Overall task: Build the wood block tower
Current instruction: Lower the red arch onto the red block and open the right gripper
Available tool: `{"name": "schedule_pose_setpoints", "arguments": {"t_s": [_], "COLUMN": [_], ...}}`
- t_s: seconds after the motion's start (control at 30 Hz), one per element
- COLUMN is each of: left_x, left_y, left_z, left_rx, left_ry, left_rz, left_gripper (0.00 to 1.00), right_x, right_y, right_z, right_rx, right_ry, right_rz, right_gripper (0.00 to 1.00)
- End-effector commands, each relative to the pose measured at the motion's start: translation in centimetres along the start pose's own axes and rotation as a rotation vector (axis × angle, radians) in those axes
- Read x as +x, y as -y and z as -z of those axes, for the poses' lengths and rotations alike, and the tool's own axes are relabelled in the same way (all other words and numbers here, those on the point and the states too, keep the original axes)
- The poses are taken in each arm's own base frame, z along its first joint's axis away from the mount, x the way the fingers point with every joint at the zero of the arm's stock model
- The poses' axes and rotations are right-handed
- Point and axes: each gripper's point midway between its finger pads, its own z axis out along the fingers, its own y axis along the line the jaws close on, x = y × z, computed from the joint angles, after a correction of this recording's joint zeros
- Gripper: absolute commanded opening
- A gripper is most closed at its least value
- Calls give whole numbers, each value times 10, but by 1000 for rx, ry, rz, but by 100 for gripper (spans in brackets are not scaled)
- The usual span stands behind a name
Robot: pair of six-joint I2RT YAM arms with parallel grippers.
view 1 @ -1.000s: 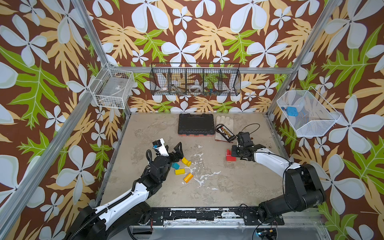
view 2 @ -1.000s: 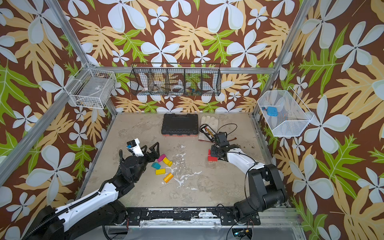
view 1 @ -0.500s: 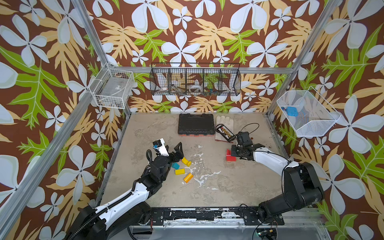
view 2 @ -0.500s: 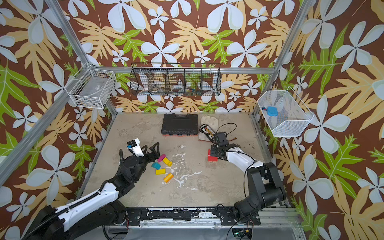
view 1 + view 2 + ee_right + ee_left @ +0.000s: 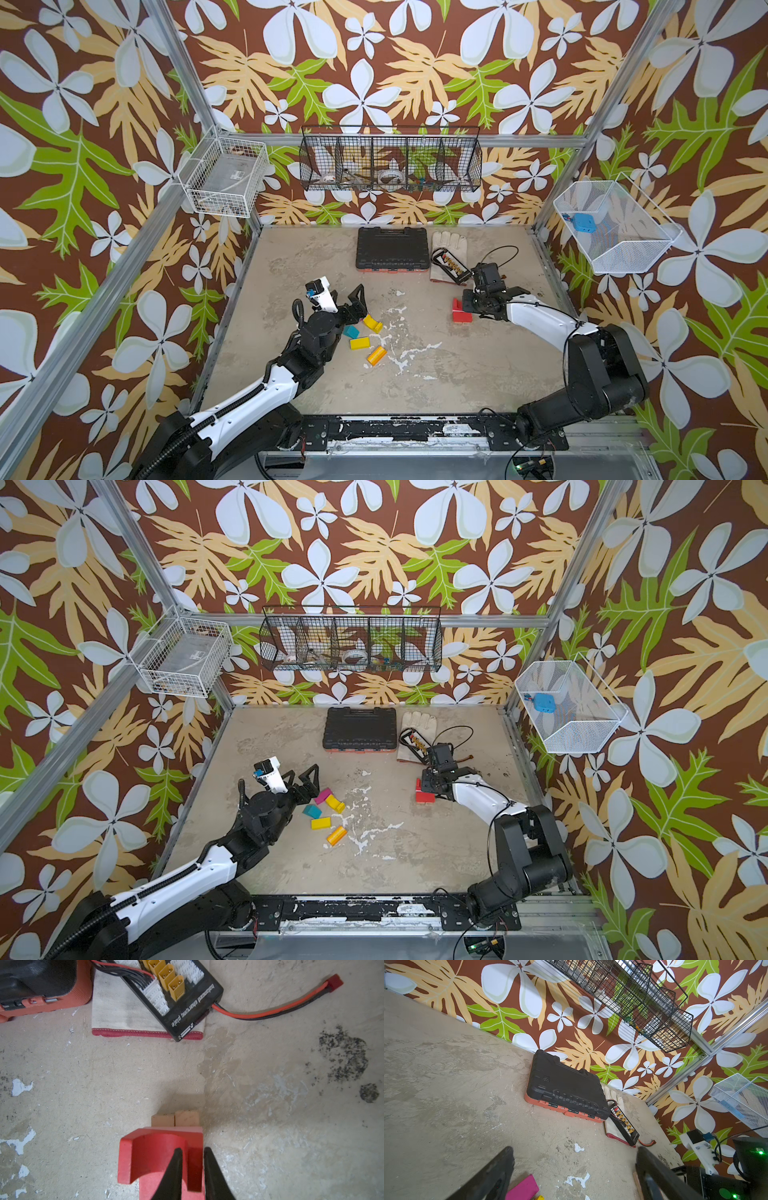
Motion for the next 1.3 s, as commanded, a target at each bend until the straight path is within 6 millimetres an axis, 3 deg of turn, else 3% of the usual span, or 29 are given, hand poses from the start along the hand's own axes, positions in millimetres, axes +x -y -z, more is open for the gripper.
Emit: {"name": "schedule_pose_setpoints", "arguments": {"t_s": [0.0,0.47,0.53,1.27], "left_x": [-9,-8,-9,-9], "left_y": [5,5,5,6], "left_z": [0,0,0,1], "left_rx": [16,16,17,18], "left_ry": [27,26,26,28], "left_rz": [1,2,1,2], "left_gripper": [92,92,92,92], "right_x": [-2,-1,-1,-1], "right_y": [1,2,3,2], "right_z": [0,-2,-2,-2], "right_rx": [10,14,23,21], "right_ry": [6,-2,-4,-7], "right_rz": [-6,-4,-4,24], "right_gripper": [23,23,13,0]}}
